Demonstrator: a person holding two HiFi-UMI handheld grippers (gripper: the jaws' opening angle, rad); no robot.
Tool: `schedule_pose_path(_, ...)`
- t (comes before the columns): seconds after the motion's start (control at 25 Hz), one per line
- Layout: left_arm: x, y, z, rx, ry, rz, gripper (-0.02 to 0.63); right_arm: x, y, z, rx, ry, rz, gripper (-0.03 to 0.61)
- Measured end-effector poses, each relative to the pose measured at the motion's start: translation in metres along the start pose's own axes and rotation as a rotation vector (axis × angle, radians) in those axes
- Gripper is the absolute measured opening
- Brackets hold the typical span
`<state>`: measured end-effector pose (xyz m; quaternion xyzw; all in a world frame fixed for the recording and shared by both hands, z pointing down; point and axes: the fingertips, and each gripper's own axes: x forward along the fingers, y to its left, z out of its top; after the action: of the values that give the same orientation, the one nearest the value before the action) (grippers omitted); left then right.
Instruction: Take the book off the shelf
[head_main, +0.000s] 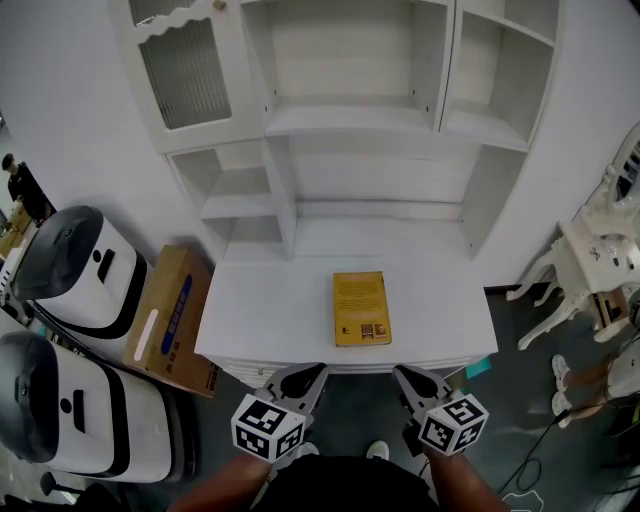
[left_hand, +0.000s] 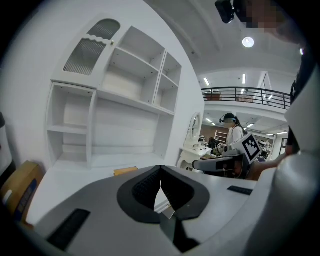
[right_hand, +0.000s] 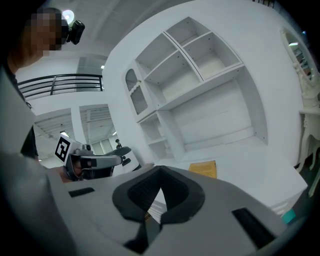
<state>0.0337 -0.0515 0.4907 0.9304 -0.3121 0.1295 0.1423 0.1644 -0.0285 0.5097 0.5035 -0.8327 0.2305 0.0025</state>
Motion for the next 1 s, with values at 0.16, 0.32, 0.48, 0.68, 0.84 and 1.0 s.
schedule_pose_path(0.16,-0.0033,0.0022,-0.0011,0.003,0.000,-0.009,0.011,0.0015,0.0006,-0.0058,0.010,0.010,-0.011,0.028)
schedule_pose_path(0.32,-0.0056,0.0030,-0.0038,0.002,0.001,-0.011,0.011,0.0030,0.0030,-0.0074,0.004,0.014,-0.010,0.028)
schedule_pose_path(0.48,-0.0066,0.0033,-0.0048,0.005,0.003,-0.015,0.011,0.0046,0.0048,-0.0074,0.002,0.016,-0.008,0.028)
schedule_pose_path(0.68,-0.0079,0.0042,-0.0033,0.009,0.001,-0.013,0.011,0.0050,0.0062,-0.0078,-0.006,0.026,-0.006,0.028)
schedule_pose_path(0.84,-0.0081,0.0035,-0.0029,0.013,0.000,-0.013,0.011,0.0047,0.0056,-0.0087,-0.011,0.032,-0.003,0.028)
schedule_pose_path(1.0,-0.0081,0.0025,-0.0021,0.016,0.000,-0.012,0.011,0.0045,0.0055,-0.0081,-0.015,0.036,0.001,0.028)
